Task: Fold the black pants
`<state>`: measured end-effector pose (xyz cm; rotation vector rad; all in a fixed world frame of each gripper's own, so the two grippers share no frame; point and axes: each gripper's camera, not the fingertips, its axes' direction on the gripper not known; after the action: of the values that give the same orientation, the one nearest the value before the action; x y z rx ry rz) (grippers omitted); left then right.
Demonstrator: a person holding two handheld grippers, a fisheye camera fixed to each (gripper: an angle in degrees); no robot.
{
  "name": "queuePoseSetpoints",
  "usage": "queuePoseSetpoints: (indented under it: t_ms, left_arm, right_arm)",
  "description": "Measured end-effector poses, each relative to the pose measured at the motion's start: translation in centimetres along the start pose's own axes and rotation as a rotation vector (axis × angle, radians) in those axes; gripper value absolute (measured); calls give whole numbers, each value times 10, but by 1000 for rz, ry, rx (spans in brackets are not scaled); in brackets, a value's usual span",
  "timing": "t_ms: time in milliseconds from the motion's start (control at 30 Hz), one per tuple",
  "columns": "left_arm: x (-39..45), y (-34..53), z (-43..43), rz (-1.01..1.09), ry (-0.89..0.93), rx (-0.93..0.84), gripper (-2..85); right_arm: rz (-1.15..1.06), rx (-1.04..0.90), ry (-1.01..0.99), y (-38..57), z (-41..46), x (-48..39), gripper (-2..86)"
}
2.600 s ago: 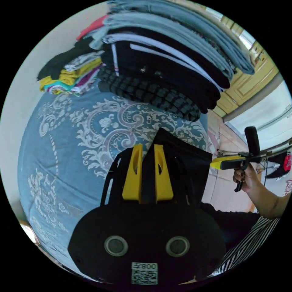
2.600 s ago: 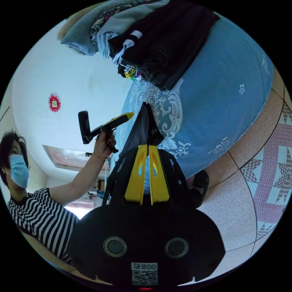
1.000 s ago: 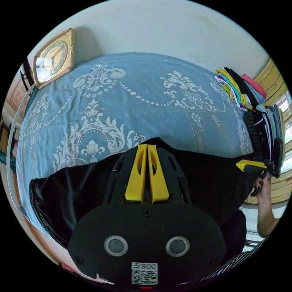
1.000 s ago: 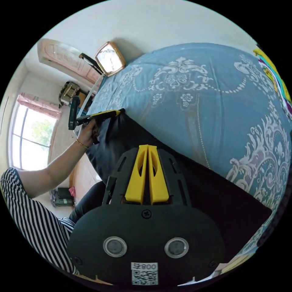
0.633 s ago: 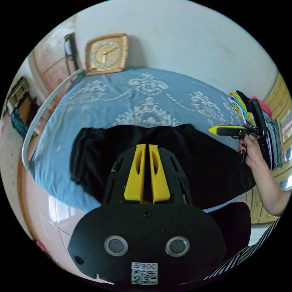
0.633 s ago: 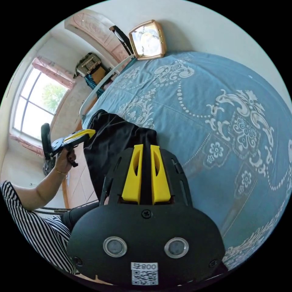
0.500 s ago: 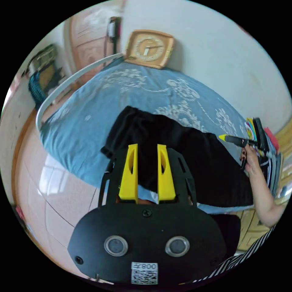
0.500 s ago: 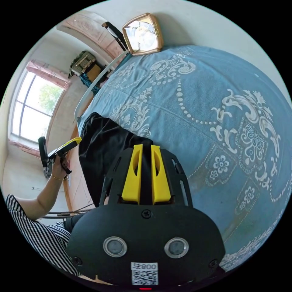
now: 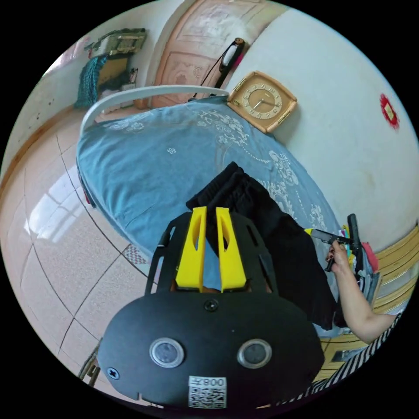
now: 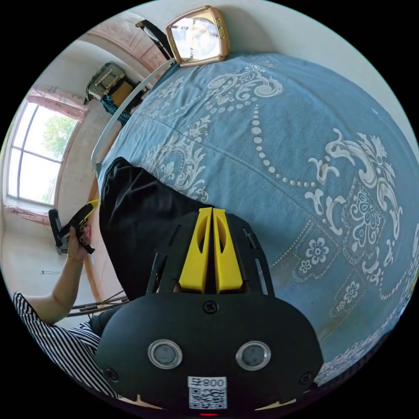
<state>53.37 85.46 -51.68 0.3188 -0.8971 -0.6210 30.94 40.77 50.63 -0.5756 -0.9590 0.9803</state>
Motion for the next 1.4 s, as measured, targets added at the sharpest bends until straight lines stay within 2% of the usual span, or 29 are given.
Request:
queuePoseSetpoints:
  t_ms: [167,367,467,567,733,833,867,933,1000,1067,1133,1200,1267,1400]
  left_arm:
    - [-17,-7,14,-88,76,-81,49]
    - [-16,4,-19,-55,86,16,38]
    - [-22,12,0,-86,71,-54,43]
    - [-20,23,8,-102,110,-54,50]
    - [12,43,-8,-37,6,37,43]
    - [59,54,-1,123,24,72,23]
    - [81,56,13,196,27,38,17]
    - [109,59,44,254,-3,-59,10]
    - [124,68,96,262,-86,-236,5]
    - [133,79,105,238,-62,-216,4]
    - [158,93,102,315,-48,-176,3]
    - [207,123,104,484,25,-151,2]
    - [251,152,120,638,90,-203,2]
    - [332,226,188,912,39,-353,2]
  right_arm:
    - [1,-2,20,-1,-3,-9,1]
    - [-8,49,0,10,-13,-9,2]
    - [-6,-21,-3,14,7,-5,2]
    - [12,-7,-60,24,7,5,2]
    - [43,126,-96,59,-12,17,2]
    - [-49,161,-129,84,-6,2,1]
    - [-71,111,-70,89,7,-5,1]
    - [-74,-3,47,94,37,-8,0]
    - [-68,0,22,103,47,-2,1]
    - [-56,44,-45,122,37,8,1]
    - [-71,101,-42,149,24,9,1]
    - [-93,148,-32,191,14,7,1]
    - [-73,127,56,257,16,7,1]
    - [23,-26,221,340,52,16,2]
